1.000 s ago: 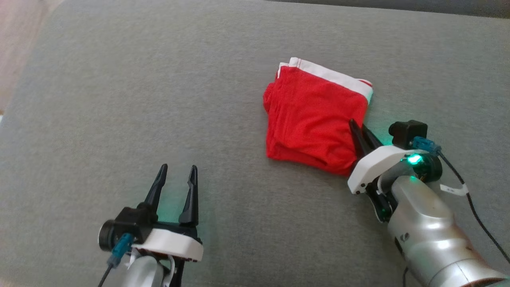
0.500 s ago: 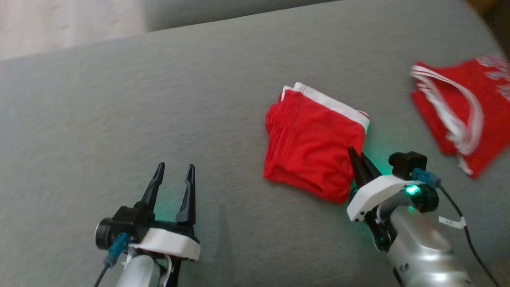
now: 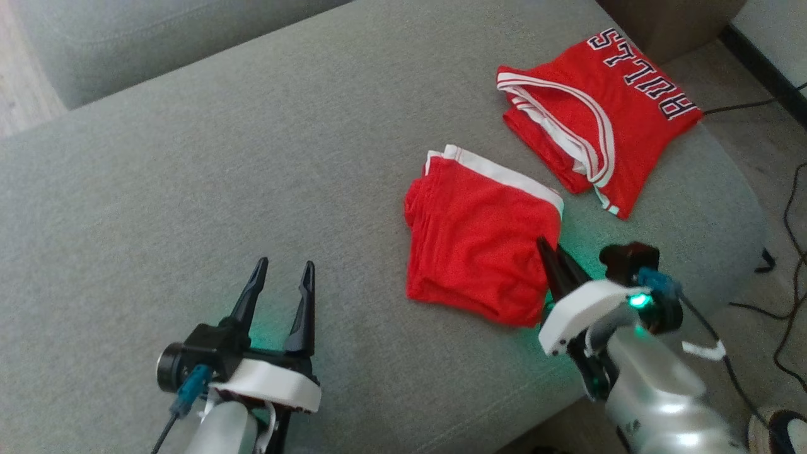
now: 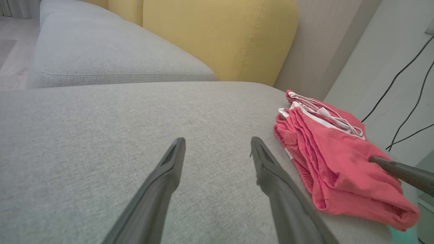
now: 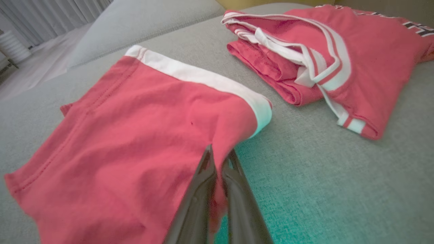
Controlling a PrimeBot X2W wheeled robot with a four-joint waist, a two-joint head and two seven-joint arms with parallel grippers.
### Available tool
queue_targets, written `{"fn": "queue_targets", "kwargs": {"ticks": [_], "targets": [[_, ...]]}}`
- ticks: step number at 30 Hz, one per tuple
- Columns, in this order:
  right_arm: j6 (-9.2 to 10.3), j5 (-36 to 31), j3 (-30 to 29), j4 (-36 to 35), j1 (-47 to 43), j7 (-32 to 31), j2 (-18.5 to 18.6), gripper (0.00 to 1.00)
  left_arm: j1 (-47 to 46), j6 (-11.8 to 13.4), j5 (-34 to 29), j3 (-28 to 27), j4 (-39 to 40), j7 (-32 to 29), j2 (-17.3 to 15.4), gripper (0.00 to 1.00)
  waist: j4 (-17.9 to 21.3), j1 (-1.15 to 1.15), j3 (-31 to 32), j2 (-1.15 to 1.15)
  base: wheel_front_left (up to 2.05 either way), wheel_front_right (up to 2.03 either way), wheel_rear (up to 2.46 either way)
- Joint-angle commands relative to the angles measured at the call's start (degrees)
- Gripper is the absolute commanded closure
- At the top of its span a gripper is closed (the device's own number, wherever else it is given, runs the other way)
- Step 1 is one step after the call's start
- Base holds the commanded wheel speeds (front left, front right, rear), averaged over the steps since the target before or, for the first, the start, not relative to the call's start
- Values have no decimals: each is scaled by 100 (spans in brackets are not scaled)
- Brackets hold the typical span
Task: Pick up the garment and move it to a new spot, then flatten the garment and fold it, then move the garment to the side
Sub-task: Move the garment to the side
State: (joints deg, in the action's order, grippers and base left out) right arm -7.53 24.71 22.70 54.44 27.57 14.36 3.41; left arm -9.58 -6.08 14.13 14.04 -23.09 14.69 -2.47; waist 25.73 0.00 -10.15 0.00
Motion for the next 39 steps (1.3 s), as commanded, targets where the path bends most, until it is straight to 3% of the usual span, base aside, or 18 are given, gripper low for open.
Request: {"fn": "queue_targets", "kwargs": {"ticks": [1, 7, 20, 27, 28, 29, 35, 39], "targets": [[4, -111, 108, -89, 412, 63, -53, 100, -230, -33, -22, -135, 108, 31, -41, 0, -94, 0, -74, 0, 0, 0, 0], [4, -427, 125, 95, 1015, 63, 192, 100, -218, -45, -38, -155, 66, 31, -41, 0, -390, 0, -222, 0, 0, 0, 0], [4, -603, 942, 887, 2523, -848, 2055, 100, -338, -67, -57, -68, 103, 31, -41, 0, -1095, 0, -490, 0, 0, 0, 0], [4, -731, 785, 1503, 2988, -966, 2493, 100, -350, -70, -84, -84, 97, 31, -41, 0, -1203, 0, -573, 0, 0, 0, 0], [4, -797, 716, 1604, 3062, -947, 2545, 58, -356, -71, -92, -90, 94, 31, -41, 0, -1207, 0, -587, 0, 0, 0, 0], [4, -847, 612, 1697, 3125, -941, 2585, 0, -367, -73, -99, -98, 89, 31, -41, 0, -1209, 0, -599, 0, 0, 0, 0], [4, -1265, -280, 1901, 3321, -192, 2626, 0, -426, -66, -129, -191, 69, 31, -41, 0, -1167, 0, -595, 0, 0, 0, 0], [4, -1609, -870, 1789, 3277, 48, 2243, 0, -421, -25, -167, -330, 91, 31, -41, 0, -1135, 0, -522, 0, 0, 0, 0]]}}
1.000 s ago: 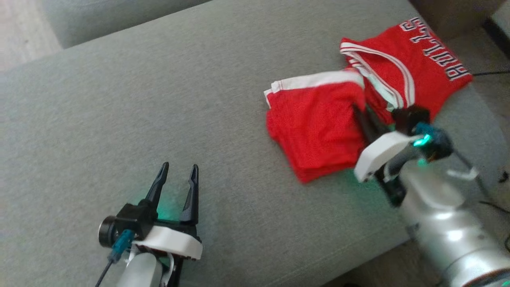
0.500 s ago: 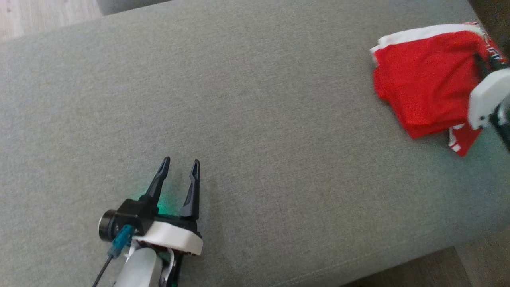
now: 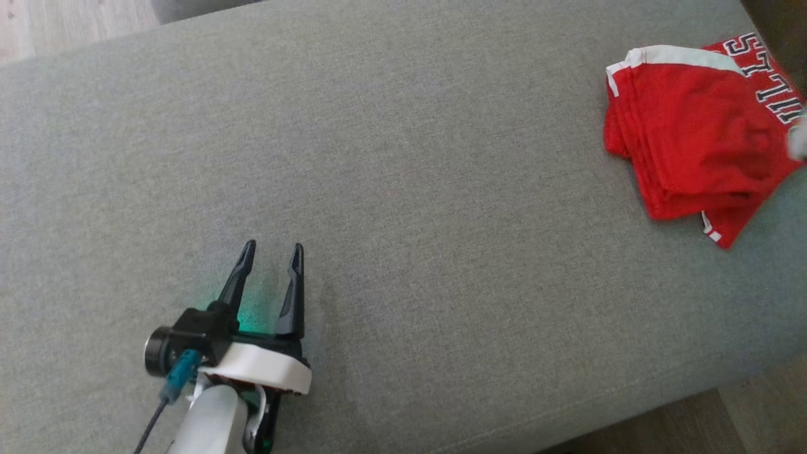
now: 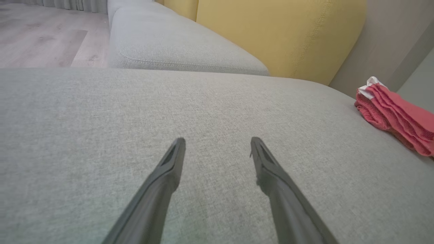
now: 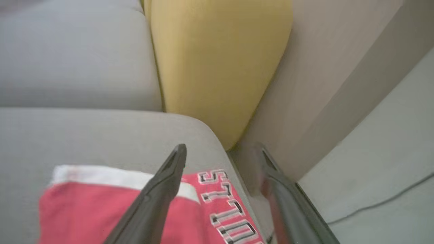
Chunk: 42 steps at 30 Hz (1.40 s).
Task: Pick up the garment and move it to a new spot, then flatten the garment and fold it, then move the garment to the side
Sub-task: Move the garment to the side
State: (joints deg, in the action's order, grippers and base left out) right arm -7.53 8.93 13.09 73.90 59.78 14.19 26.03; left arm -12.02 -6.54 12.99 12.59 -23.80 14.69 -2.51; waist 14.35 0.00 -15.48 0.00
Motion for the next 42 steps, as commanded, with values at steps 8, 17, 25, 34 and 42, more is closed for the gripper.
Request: {"fn": "queue_targets", "kwargs": {"ticks": [8, 17, 25, 34, 42], "targets": [[4, -681, -1368, -2225, -1159, 79, -1162, 0, -92, 74, -86, -473, 221, 31, -37, 0, -101, 0, 217, 0, 0, 0, 0], [4, -1022, -1793, -3195, -2421, 80, -2159, 0, 20, 144, -46, -617, 231, 31, -37, 0, -476, 0, 396, 0, 0, 0, 0], [4, -835, -1759, -3534, -3115, 80, -2308, 0, 102, 266, -25, -697, 218, 31, -37, 0, -833, 0, 535, 0, 0, 0, 0], [4, -469, -1474, -3598, -3507, 81, -2314, 0, 214, 319, 13, -860, 162, 31, -37, 0, -1046, 0, 767, 0, 0, 0, 0], [4, -339, -1266, -3523, -3744, 81, -2315, 0, 339, 327, -19, -1005, 55, 31, -37, 0, -1253, 0, 1051, 0, 0, 0, 0]]}}
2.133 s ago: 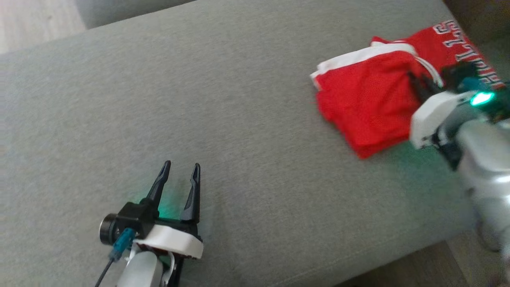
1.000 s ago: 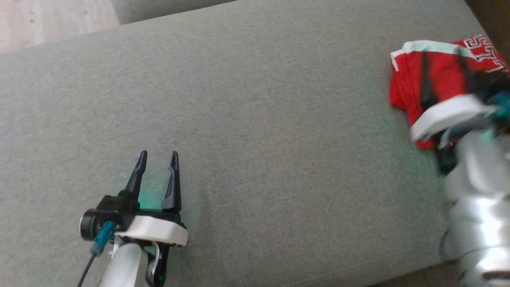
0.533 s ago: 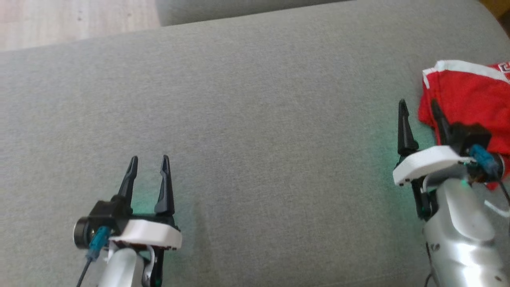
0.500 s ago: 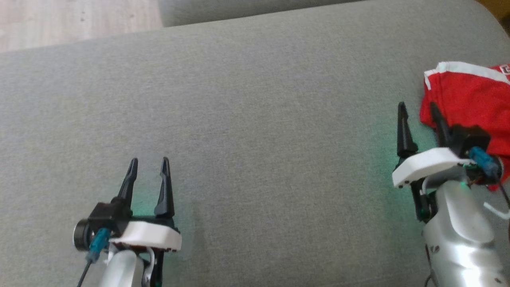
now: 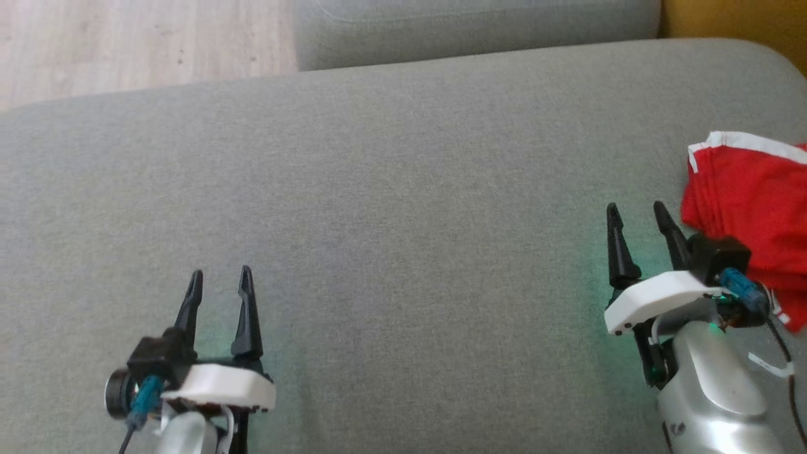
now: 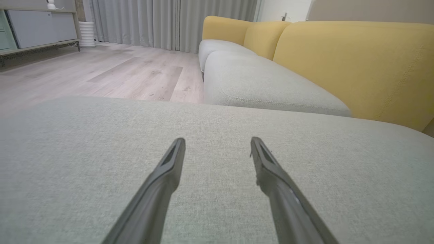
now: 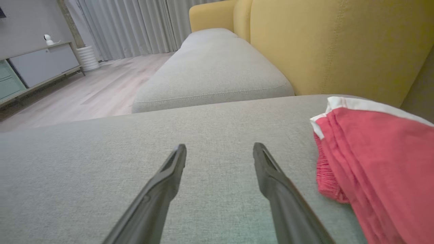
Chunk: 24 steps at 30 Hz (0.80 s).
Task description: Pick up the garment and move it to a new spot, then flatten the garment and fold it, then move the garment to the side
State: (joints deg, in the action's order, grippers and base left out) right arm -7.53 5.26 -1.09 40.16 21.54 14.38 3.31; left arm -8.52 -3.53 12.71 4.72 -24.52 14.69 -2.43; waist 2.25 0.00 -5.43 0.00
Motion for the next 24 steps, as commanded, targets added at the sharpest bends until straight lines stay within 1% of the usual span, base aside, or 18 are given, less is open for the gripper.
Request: {"fn": "queue_targets", "kwargs": {"ticks": [1, 10, 24], "targets": [[4, 61, 180, -141, 60, 62, -43, 0, 5, 29, 0, -233, 117, 31, -44, 0, -64, 0, 67, 0, 0, 0, 0], [4, 221, 396, -120, -97, 62, -43, 0, 139, 91, -12, -358, 82, 31, -44, 0, -165, 0, 245, 0, 0, 0, 0], [4, 280, 527, -77, -170, 62, -43, 0, 248, 101, 3, -470, 73, 31, -44, 0, -113, 0, 331, 0, 0, 0, 0]]}}
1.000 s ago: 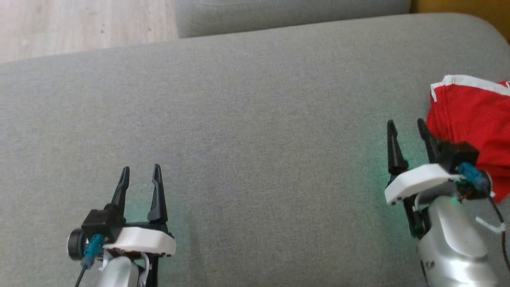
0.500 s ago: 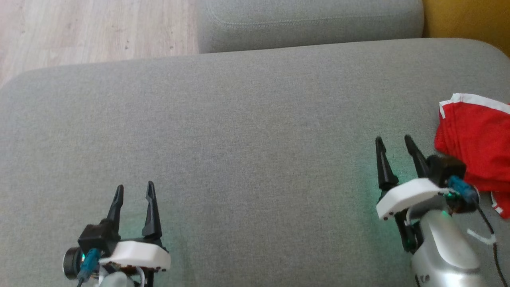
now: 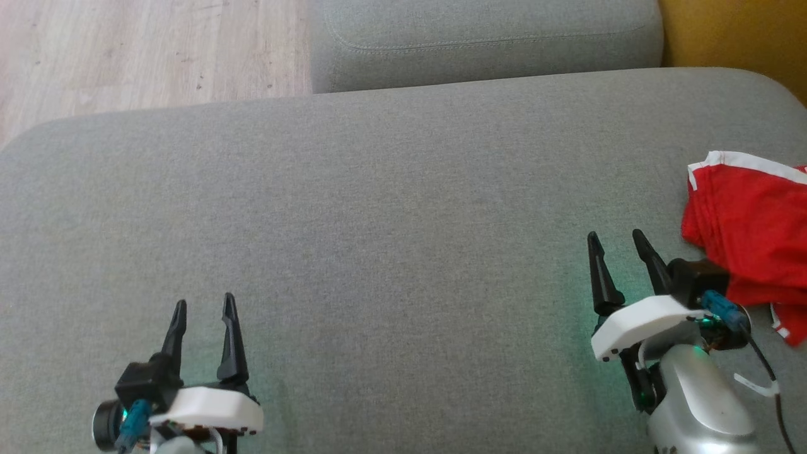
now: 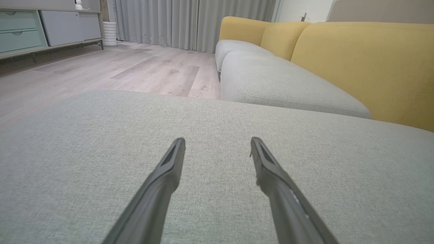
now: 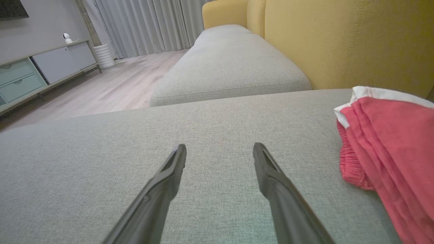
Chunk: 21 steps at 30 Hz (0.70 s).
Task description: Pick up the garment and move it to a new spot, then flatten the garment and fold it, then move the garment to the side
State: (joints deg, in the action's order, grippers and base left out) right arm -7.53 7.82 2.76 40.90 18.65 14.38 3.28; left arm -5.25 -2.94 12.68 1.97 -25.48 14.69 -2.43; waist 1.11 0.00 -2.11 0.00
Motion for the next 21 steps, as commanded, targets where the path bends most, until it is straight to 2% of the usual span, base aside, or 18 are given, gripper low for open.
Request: {"fn": "queue_targets", "kwargs": {"ticks": [1, 3, 4, 9, 21], "targets": [[4, 21, 144, -151, 120, 62, -40, 0, -77, 33, 11, -192, 171, 31, -44, 0, 6, 0, -3, 0, 0, 0, 0], [4, 18, 150, -153, 124, 62, -40, 0, -79, -5, 13, -179, 184, 31, -44, 0, 16, 0, -2, 0, 0, 0, 0], [0, 4, 15, 7, 0, -2, -1, 100, -1, -11, 5, -1, -7, -1, 1, 100, 17, 0, -2, 0, 0, 0, 0], [0, 33, 10, 272, -233, -42, -12, 100, 103, -12, 34, -7, -300, -26, 14, 100, 18, 0, 1, 0, 0, 0, 0], [0, 844, -89, -5, -325, -249, -15, 100, 79, -55, 798, -93, -170, -234, 8, 100, 5, 0, 19, 0, 0, 0, 0]]}}
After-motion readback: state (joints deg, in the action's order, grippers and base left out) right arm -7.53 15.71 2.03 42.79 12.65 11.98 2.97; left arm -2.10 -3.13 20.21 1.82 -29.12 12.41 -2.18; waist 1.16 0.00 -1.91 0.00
